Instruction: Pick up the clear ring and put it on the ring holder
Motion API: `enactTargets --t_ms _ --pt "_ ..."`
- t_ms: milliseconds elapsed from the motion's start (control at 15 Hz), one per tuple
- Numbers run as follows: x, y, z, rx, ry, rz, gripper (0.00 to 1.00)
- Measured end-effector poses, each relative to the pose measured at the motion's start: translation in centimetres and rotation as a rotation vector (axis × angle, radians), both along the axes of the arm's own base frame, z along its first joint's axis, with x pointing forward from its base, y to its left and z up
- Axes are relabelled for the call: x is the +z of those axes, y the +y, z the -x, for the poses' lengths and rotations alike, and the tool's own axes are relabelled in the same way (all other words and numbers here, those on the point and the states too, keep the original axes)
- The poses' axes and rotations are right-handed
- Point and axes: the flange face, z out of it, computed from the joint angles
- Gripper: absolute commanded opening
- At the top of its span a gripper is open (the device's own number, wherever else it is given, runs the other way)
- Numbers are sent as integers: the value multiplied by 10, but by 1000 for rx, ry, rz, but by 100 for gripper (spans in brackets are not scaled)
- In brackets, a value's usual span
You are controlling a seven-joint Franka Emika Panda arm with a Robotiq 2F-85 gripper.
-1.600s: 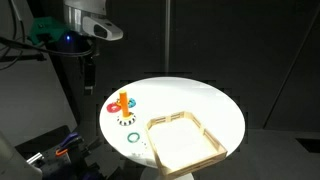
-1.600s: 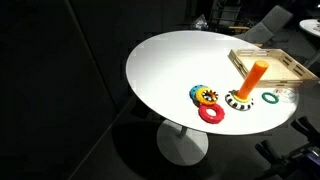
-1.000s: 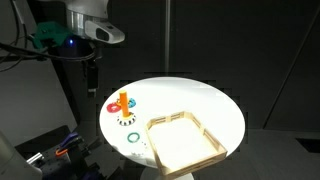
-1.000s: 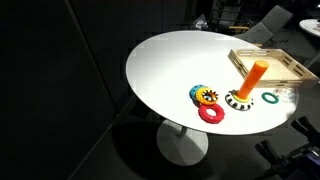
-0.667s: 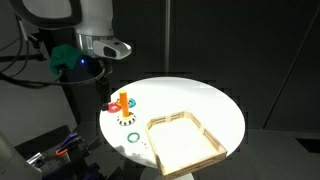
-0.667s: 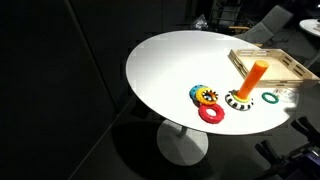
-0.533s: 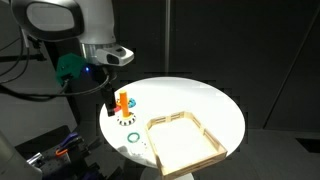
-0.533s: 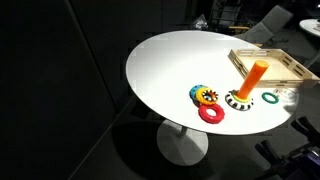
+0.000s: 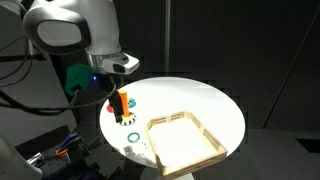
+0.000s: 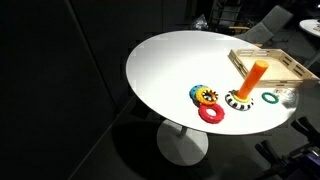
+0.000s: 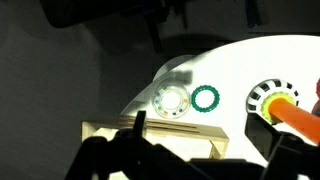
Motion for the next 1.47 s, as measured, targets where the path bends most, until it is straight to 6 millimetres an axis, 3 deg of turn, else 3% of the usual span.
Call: enactTargets --t_ms 533,1467 --pt "-23 -5 -12 -26 -1 -8 100" --pt "-128 -21 -66 -58 94 5 100"
